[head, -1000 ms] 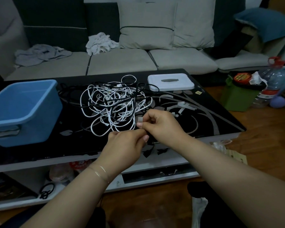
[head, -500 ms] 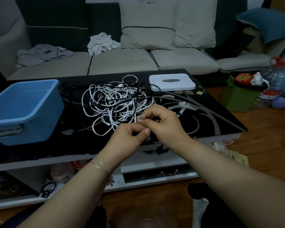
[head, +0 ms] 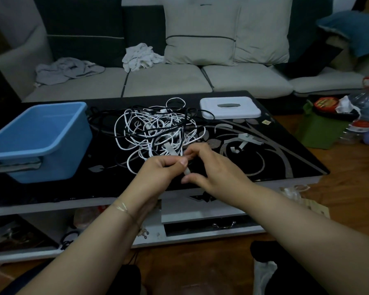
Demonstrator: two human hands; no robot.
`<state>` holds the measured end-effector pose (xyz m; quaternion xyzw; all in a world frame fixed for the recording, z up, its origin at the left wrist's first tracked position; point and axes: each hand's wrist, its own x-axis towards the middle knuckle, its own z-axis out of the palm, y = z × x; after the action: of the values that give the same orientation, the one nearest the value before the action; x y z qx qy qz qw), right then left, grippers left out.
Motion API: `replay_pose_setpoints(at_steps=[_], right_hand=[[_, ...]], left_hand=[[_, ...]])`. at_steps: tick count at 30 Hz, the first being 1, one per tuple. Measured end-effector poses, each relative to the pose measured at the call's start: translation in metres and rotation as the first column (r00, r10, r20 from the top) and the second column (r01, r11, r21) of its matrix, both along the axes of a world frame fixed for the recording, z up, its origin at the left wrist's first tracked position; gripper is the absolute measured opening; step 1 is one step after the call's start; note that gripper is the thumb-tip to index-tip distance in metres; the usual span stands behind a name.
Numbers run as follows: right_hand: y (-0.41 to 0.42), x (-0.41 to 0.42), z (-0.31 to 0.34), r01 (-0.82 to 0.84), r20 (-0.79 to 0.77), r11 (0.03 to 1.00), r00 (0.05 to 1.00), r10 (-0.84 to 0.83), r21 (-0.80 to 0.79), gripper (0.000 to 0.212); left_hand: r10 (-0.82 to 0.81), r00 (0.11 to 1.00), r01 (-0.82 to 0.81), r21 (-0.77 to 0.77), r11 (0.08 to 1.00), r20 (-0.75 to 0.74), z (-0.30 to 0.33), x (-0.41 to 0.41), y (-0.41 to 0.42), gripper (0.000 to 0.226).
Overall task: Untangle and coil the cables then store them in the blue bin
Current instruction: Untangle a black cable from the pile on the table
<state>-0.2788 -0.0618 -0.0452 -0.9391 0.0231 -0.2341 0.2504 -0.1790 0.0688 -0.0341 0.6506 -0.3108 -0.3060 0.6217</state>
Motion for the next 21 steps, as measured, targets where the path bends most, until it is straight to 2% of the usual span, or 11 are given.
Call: replay_pose_setpoints(at_steps=[3,6,10,11,13,16,18,21], right_hand=[[-0.002,0.001,-0.007,0.011,0.124,0.985,0.992,0.011,-0.171,0.054],[-0.008,0.007,-0.014,0.005,0.307,0.916,0.943,0.130,-0.402,0.051],[-0.018,0.008,-0.016,-0.014,0.338,0.835,0.911,0.238,-0.550,0.045],[-0.018,0.007,-0.016,-0.008,0.336,0.812,0.908,0.250,-0.583,0.041],[-0.018,0.006,-0.018,0.020,0.350,0.780,0.900,0.258,-0.625,0.032],[-0.017,0.006,-0.019,0.072,0.386,0.754,0.888,0.250,-0.653,0.021],[-0.016,0.004,-0.019,0.113,0.412,0.745,0.882,0.229,-0.657,0.020],[-0.012,0.004,-0.022,0.170,0.437,0.737,0.880,0.185,-0.654,0.020]], left_hand=[[-0.029,0.998,0.033,0.066,0.997,-0.056,0.002,0.006,0.000,0.016],[-0.031,0.997,0.039,0.107,0.994,-0.073,0.004,0.011,0.000,0.012],[-0.085,0.992,0.097,0.138,0.986,-0.092,0.004,0.013,0.002,0.011],[-0.094,0.990,0.108,0.137,0.985,-0.106,0.004,0.014,0.003,0.018],[-0.091,0.983,0.113,0.133,0.985,-0.159,0.003,0.015,0.005,0.026],[-0.081,0.975,0.108,0.124,0.986,-0.205,0.001,0.012,0.006,0.019],[-0.058,0.983,0.081,0.128,0.988,-0.172,0.002,0.010,0.006,0.015],[-0.007,0.990,0.024,0.122,0.992,-0.140,0.004,0.010,0.006,0.035]])
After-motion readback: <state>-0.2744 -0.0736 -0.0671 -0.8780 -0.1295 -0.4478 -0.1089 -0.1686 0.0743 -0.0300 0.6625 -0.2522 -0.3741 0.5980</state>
